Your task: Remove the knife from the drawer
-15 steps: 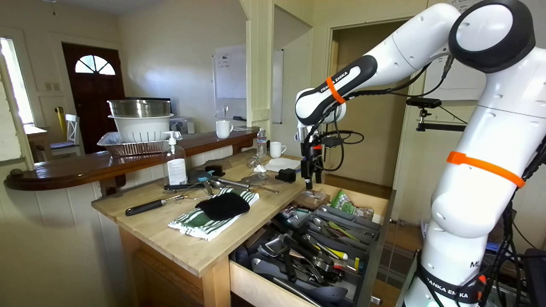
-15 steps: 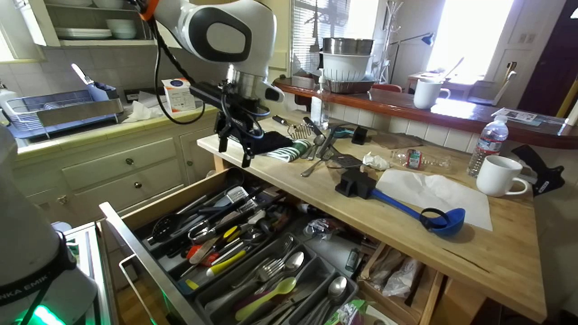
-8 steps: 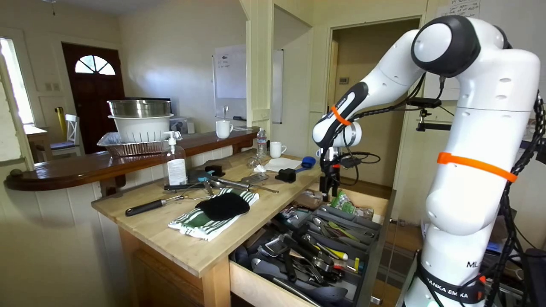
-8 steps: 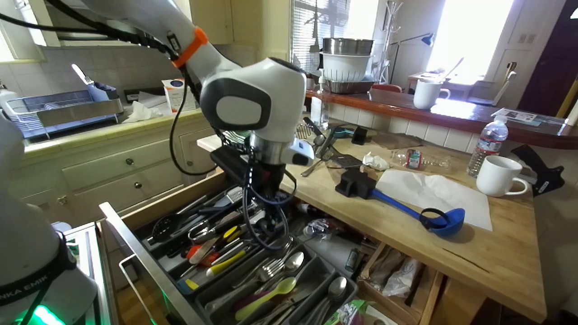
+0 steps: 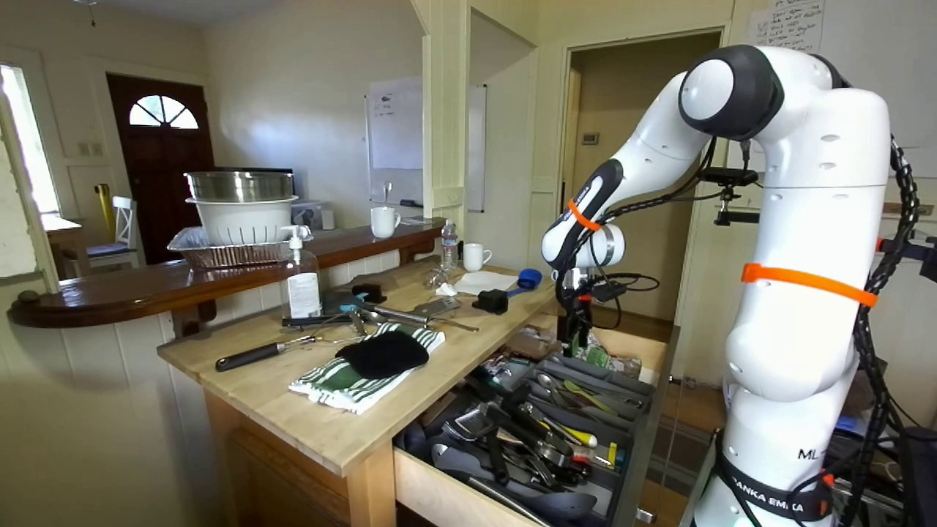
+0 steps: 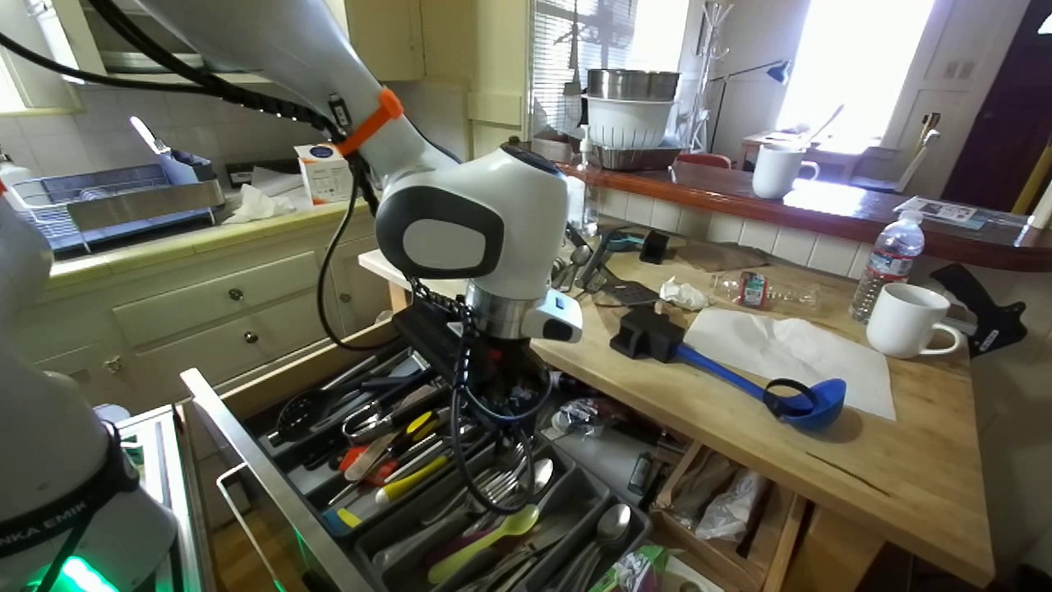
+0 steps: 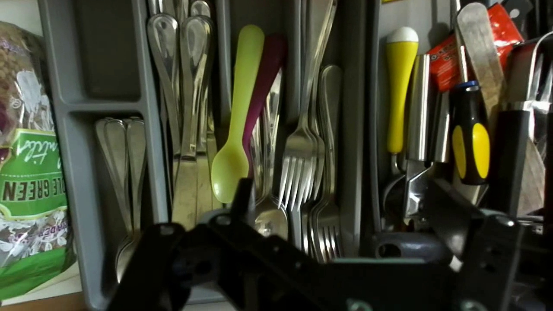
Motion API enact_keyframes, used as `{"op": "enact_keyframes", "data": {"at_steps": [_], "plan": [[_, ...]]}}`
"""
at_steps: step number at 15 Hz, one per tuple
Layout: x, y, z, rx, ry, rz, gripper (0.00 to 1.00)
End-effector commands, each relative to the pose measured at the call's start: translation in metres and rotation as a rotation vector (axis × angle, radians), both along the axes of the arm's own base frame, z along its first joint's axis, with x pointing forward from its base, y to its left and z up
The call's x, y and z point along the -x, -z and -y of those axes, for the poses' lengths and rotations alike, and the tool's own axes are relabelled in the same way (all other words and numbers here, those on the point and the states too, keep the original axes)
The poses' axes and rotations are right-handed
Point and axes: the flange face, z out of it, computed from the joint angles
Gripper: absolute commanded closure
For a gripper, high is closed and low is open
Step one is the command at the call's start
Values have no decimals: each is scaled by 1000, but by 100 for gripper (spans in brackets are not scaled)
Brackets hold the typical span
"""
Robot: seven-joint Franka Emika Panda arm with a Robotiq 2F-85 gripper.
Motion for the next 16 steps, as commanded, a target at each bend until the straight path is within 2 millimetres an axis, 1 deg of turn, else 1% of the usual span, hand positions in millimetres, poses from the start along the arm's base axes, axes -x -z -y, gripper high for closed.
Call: {"op": "enact_keyframes", "data": {"at_steps": [1,4,6,8,10,12,13,15,16], "plan": [[0,-1,0,1,0,1,0],[-3,1,4,-45,7,2,0],[-4,14,12,-54,64,4,0],[-6,34,20,-60,112,9,0],[-10,54,36,-9,161,25,0],[-11,70,52,59,196,28,0],[-4,49,37,14,158,34,0],[-5,65,47,39,181,29,0],[-6,69,49,42,186,25,0]]}}
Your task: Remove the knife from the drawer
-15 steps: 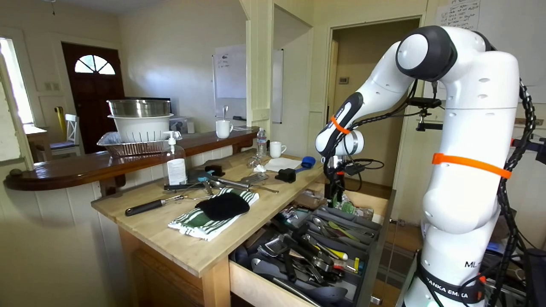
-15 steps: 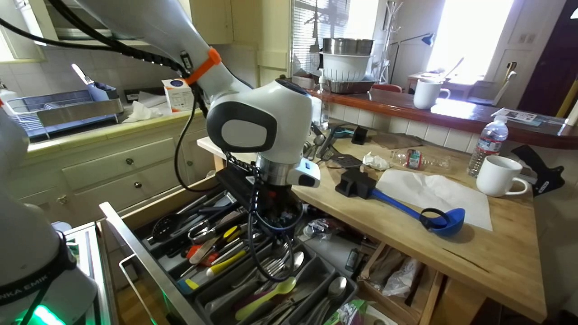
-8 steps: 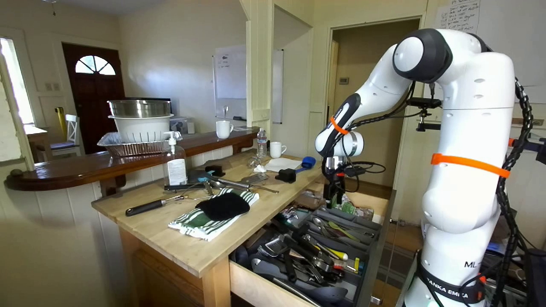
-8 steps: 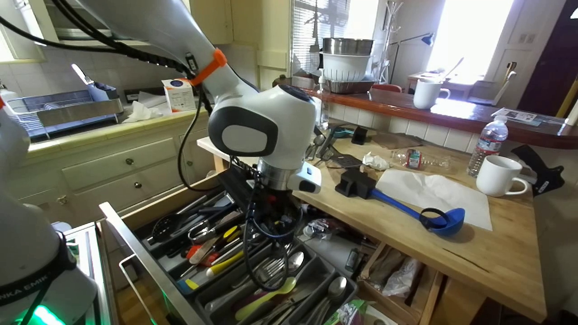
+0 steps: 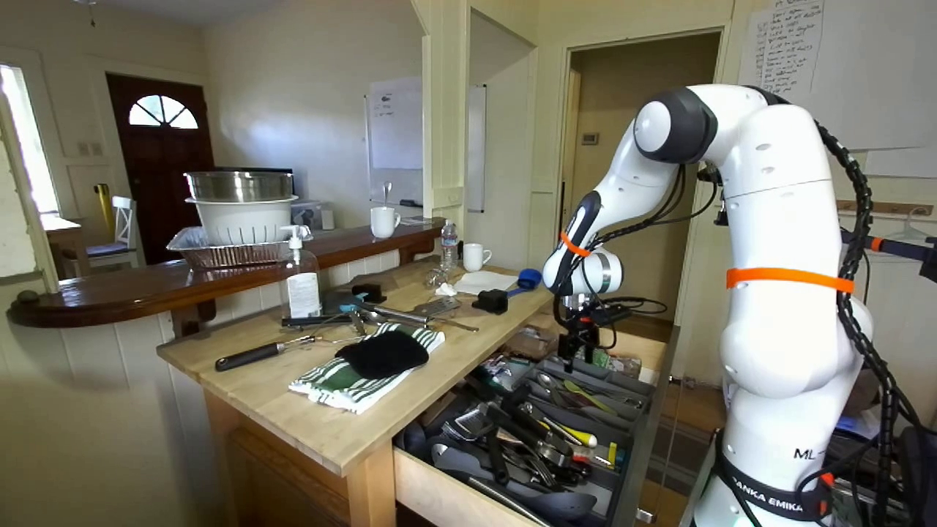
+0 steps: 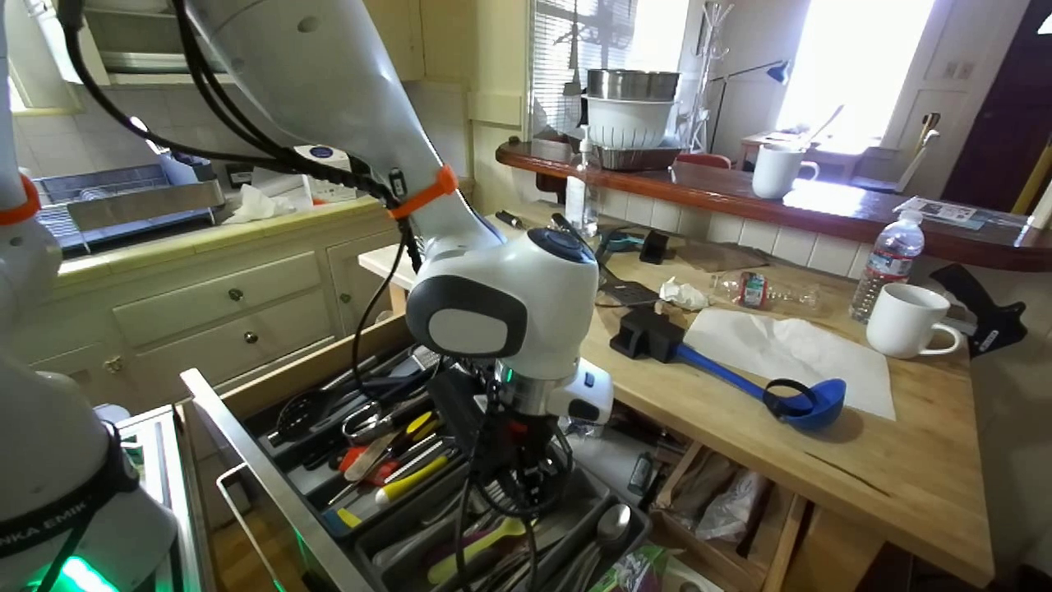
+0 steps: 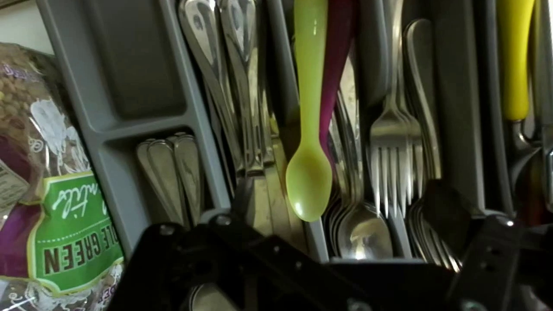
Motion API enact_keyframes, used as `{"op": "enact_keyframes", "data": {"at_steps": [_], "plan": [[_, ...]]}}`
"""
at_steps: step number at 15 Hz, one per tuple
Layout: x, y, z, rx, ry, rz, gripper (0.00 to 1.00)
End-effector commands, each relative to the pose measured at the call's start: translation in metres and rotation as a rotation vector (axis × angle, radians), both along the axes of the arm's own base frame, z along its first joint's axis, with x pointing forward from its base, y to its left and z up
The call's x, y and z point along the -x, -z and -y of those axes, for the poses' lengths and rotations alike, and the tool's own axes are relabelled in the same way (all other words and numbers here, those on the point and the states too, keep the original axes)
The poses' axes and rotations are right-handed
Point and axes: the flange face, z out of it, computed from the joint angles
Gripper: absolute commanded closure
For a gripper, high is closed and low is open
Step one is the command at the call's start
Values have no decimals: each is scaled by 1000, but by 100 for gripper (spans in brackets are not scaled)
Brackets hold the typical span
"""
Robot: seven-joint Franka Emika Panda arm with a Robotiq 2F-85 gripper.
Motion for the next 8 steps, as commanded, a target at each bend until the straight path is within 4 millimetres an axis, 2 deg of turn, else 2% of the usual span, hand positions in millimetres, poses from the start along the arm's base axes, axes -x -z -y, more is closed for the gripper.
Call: {"op": "enact_keyframes", "data": {"at_steps": [1,8], "plan": [[-1,0,0,2,3,-2,0],[2,25,-2,53,107,-33,0]]}}
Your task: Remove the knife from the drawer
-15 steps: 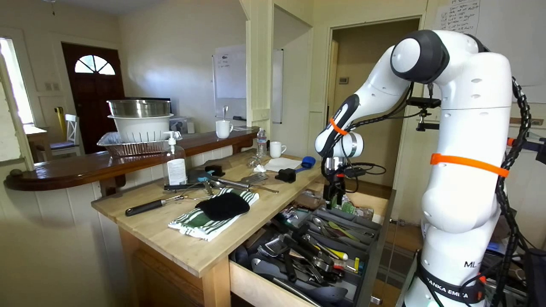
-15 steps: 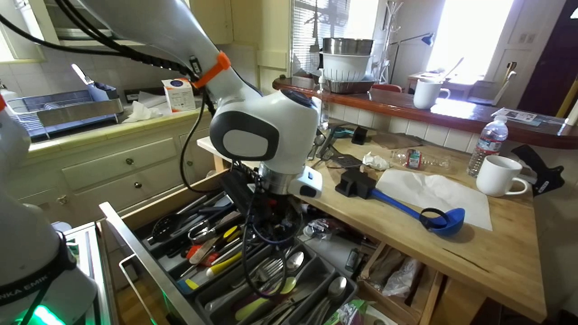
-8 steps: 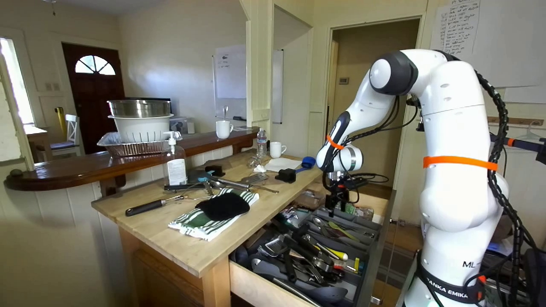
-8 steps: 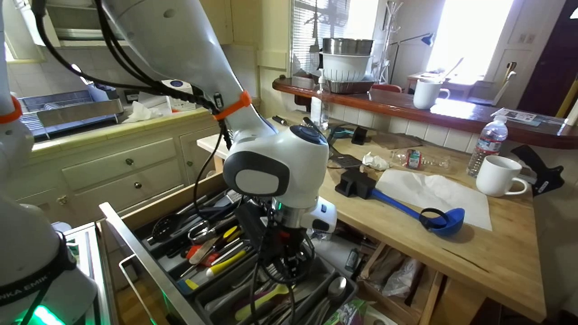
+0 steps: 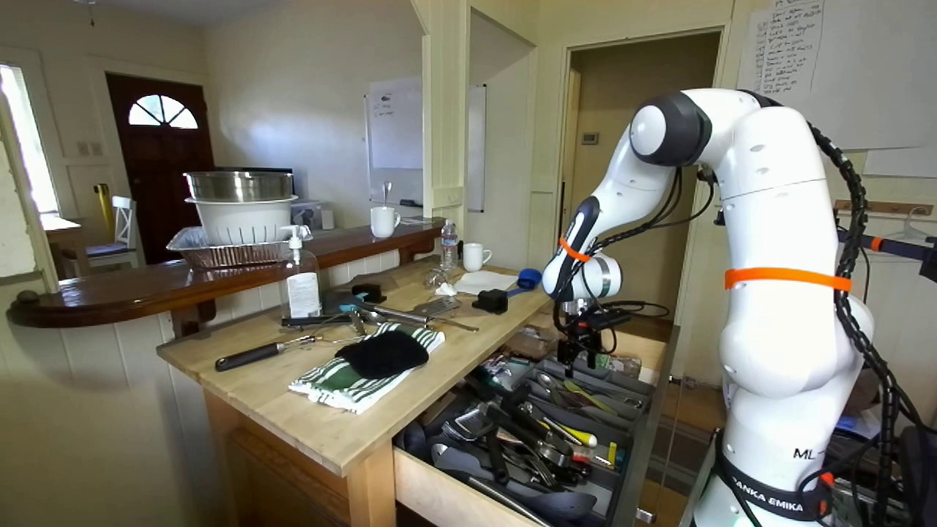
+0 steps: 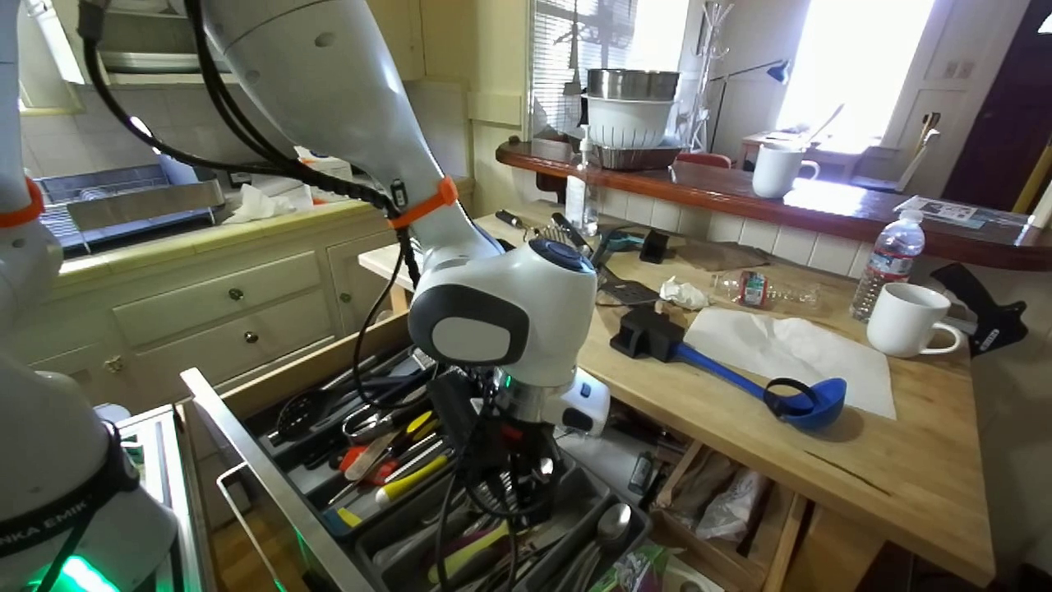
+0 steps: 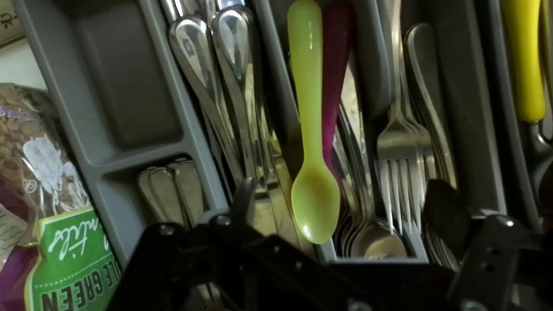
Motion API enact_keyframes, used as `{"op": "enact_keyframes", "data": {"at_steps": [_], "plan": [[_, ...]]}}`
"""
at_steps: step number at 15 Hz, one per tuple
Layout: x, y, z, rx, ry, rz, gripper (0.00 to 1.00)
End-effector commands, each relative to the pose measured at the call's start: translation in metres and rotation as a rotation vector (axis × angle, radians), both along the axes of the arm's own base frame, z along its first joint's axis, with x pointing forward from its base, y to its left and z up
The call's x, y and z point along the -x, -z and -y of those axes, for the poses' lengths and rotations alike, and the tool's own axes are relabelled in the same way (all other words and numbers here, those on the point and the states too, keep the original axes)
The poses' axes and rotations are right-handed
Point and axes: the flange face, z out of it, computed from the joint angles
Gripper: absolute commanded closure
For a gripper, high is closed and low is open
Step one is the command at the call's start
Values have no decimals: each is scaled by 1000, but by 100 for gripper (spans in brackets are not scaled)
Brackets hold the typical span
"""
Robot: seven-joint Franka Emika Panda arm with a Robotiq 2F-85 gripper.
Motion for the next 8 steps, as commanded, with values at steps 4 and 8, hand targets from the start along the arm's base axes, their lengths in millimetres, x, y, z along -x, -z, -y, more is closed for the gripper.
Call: {"op": "enact_keyframes", "data": {"at_steps": [4,8], "plan": [[-2,20,9,132,48,75,0],[2,37,13,137,35,99,0]]}}
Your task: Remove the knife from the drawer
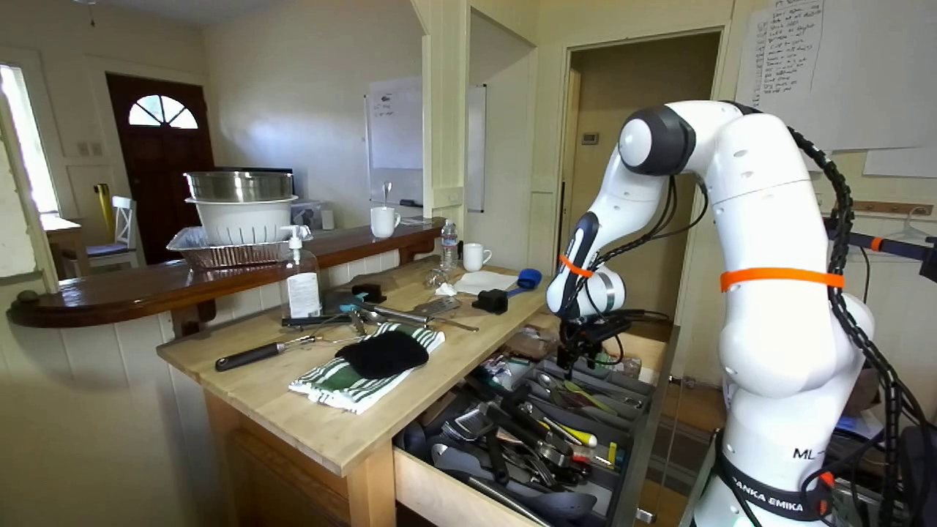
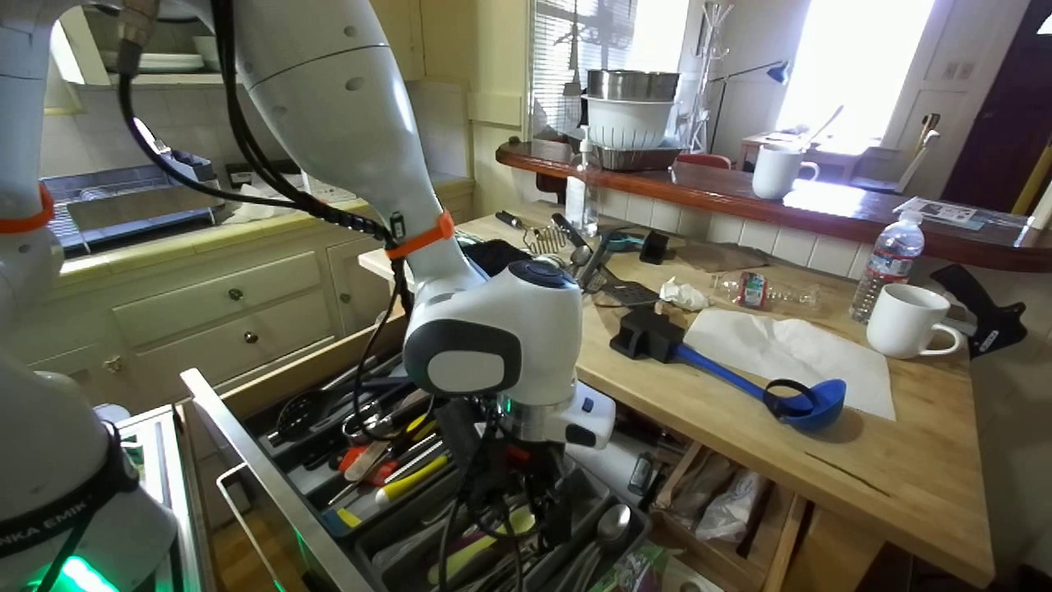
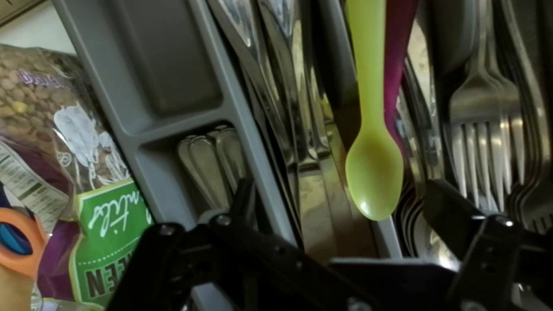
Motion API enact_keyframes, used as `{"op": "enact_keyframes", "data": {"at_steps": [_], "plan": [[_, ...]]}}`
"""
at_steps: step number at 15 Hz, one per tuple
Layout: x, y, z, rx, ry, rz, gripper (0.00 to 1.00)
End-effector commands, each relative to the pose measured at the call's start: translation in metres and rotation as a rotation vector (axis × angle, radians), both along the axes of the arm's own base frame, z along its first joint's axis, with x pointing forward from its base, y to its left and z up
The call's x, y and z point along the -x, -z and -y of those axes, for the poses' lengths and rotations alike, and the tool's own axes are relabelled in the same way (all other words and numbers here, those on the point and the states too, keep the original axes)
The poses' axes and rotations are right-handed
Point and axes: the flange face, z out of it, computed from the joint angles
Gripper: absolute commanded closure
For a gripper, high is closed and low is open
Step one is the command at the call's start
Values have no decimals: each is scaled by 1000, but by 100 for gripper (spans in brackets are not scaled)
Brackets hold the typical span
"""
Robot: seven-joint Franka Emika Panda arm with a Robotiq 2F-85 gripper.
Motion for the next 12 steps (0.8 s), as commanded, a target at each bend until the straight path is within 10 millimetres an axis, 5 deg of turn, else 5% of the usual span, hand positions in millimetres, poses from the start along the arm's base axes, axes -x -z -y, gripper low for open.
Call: {"op": "enact_keyframes", "data": {"at_steps": [1,3,5,7,10,12], "plan": [[6,20,1,6,-6,8,2],[8,27,0,-4,-10,5,12],[10,30,2,-4,-7,11,33],[12,29,6,-3,0,17,41],[16,31,3,-17,-1,10,47],[20,34,2,-22,1,-5,41]]}}
